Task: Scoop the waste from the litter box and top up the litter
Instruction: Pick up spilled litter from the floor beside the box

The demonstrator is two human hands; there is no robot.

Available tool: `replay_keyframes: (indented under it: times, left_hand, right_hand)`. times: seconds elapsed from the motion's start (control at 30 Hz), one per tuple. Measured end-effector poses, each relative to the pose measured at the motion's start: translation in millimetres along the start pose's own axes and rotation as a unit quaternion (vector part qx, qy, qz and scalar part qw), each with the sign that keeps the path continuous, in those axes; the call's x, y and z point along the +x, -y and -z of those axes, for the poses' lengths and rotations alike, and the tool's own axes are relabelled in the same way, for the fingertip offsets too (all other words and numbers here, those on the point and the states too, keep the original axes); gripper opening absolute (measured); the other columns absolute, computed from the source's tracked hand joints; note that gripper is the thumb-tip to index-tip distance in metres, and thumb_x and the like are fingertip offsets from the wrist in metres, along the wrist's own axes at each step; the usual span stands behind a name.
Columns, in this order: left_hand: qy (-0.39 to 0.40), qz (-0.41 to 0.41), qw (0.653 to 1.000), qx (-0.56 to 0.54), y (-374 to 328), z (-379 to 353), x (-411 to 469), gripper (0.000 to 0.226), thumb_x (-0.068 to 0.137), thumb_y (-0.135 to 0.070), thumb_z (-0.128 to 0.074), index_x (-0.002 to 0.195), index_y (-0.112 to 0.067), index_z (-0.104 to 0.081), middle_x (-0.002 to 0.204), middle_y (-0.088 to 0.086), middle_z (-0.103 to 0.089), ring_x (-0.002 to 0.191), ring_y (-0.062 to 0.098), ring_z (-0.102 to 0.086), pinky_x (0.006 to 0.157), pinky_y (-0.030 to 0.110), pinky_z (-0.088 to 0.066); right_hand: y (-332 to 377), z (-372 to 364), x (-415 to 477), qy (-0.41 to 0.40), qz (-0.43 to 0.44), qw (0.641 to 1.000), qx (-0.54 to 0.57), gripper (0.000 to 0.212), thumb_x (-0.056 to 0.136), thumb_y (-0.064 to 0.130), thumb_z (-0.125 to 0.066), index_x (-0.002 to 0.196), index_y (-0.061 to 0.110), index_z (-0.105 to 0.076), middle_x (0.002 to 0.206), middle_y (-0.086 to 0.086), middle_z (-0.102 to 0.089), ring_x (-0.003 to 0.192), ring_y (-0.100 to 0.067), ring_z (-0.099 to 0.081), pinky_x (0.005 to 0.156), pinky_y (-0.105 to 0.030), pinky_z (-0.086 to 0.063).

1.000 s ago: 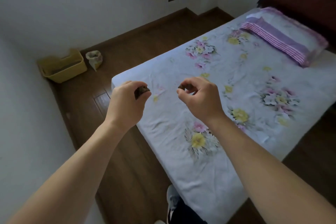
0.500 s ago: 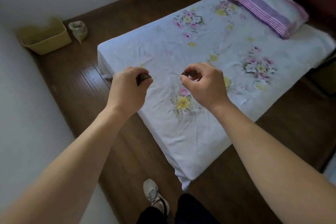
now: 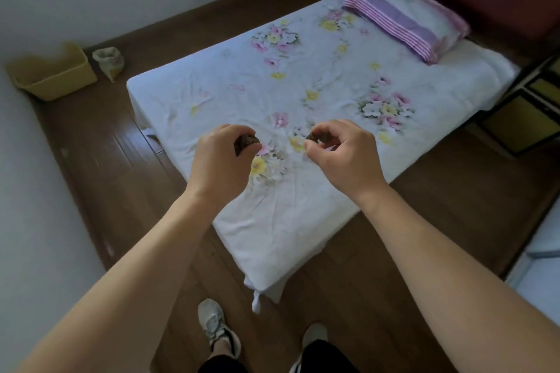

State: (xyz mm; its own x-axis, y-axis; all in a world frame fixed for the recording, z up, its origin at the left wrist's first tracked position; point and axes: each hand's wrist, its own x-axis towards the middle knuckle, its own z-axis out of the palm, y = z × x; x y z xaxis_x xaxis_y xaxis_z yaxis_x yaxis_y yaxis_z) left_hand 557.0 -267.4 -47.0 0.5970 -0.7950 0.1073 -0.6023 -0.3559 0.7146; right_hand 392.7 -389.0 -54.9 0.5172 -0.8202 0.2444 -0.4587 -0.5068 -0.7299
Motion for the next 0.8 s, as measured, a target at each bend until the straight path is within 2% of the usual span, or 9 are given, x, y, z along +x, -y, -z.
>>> replay_keyframes:
  times: [0.17, 0.43, 0.7, 0.8]
  left_hand:
    - [0.003, -0.007, 1.000, -0.003, -54.1, -43.3, -15.0, 0.019, 0.088, -0.019, -0.069, 0.106, -0.013, -0.071, 0.099, 0.004, -0.069, 0.088, 0.026, -0.066, 0.086, 0.040, -0.053]
    - [0.002, -0.010, 1.000, 0.011, -69.4, -53.9, -28.7, 0.020, 0.088, -0.021, -0.069, 0.106, -0.014, -0.070, 0.100, 0.003, -0.069, 0.087, 0.026, -0.067, 0.085, 0.042, -0.053]
    - [-0.009, 0.002, 0.998, 0.058, -83.4, -58.0, -44.9, 0.022, 0.090, -0.022, -0.068, 0.110, -0.014, -0.070, 0.101, 0.002, -0.070, 0.092, 0.022, -0.064, 0.085, 0.033, -0.050]
    - [-0.012, 0.003, 0.998, 0.057, -92.1, -65.3, -47.1, 0.019, 0.089, -0.021, -0.068, 0.107, -0.015, -0.071, 0.098, 0.001, -0.070, 0.088, 0.022, -0.065, 0.085, 0.037, -0.052]
  right_hand:
    - [-37.1, 54.6, -13.8, -0.007, 0.003, 1.000, -0.004, 0.008, 0.080, 0.026, -0.077, 0.080, 0.019, -0.073, 0.074, 0.003, -0.064, 0.071, -0.009, -0.058, 0.064, -0.026, -0.050]
    - [-48.1, 66.9, -25.6, -0.014, 0.011, 1.000, 0.019, 0.007, 0.081, 0.023, -0.074, 0.081, 0.017, -0.073, 0.076, 0.001, -0.064, 0.071, -0.011, -0.059, 0.067, -0.029, -0.052]
    - [-60.6, 66.9, -37.7, 0.019, 0.013, 0.998, 0.052, 0.006, 0.081, 0.026, -0.071, 0.079, 0.020, -0.071, 0.075, -0.001, -0.064, 0.074, -0.015, -0.059, 0.069, -0.039, -0.053]
    - [-66.0, 75.0, -38.2, 0.019, 0.014, 0.998, 0.065, 0.005, 0.081, 0.025, -0.071, 0.079, 0.020, -0.071, 0.075, 0.001, -0.064, 0.074, -0.014, -0.058, 0.070, -0.039, -0.053]
